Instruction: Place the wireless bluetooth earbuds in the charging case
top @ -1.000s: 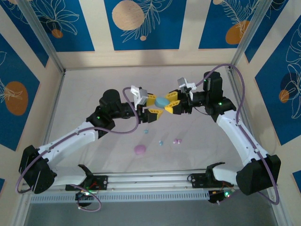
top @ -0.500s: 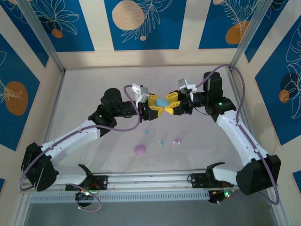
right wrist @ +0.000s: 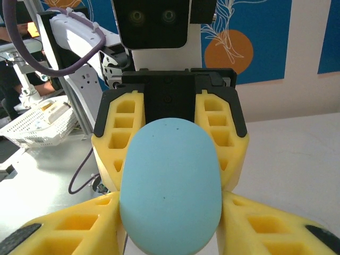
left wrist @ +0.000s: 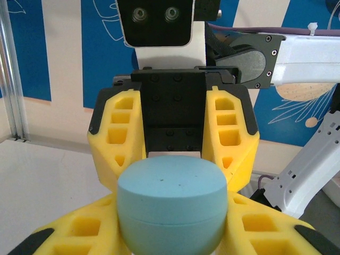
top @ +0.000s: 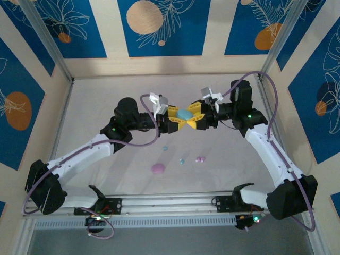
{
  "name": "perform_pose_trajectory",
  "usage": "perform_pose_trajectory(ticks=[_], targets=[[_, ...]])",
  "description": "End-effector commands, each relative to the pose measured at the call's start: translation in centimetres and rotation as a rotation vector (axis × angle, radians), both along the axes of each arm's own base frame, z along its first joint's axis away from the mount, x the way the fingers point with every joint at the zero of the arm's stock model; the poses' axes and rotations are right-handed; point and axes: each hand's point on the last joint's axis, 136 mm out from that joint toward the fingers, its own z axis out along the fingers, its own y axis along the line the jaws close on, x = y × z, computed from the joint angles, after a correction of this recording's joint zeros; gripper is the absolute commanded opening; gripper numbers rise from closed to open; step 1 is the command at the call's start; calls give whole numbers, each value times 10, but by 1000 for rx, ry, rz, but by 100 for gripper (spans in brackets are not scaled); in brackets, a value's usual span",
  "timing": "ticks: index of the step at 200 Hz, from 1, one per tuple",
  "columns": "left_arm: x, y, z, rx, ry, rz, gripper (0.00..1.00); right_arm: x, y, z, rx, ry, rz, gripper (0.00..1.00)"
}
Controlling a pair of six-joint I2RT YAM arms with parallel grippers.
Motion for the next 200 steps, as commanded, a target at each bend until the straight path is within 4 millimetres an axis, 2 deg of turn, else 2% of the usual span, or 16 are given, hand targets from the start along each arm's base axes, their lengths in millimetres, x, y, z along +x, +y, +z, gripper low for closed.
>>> perform_pose_trajectory(ticks=[1, 28, 103, 160, 189, 200], targets=[[-6, 2, 15, -29, -74, -20, 23, 12, -4, 7, -14, 77, -61, 49], [-7, 3, 14, -36, -86, -23, 22, 15, -7, 6, -16, 128, -77, 54], [-7, 4, 14, -48, -97, -18, 22, 37, -9, 6, -36, 235, -201, 59], [-5, 5, 12, -59, -93, 3, 22, 54, -12, 12, -40, 299, -297, 61], [-3, 7, 12, -68, -97, 21, 22, 55, -12, 15, -40, 308, -317, 62], [-4, 7, 12, -73, -100, 20, 22, 64, -16, 12, -52, 325, -375, 62]])
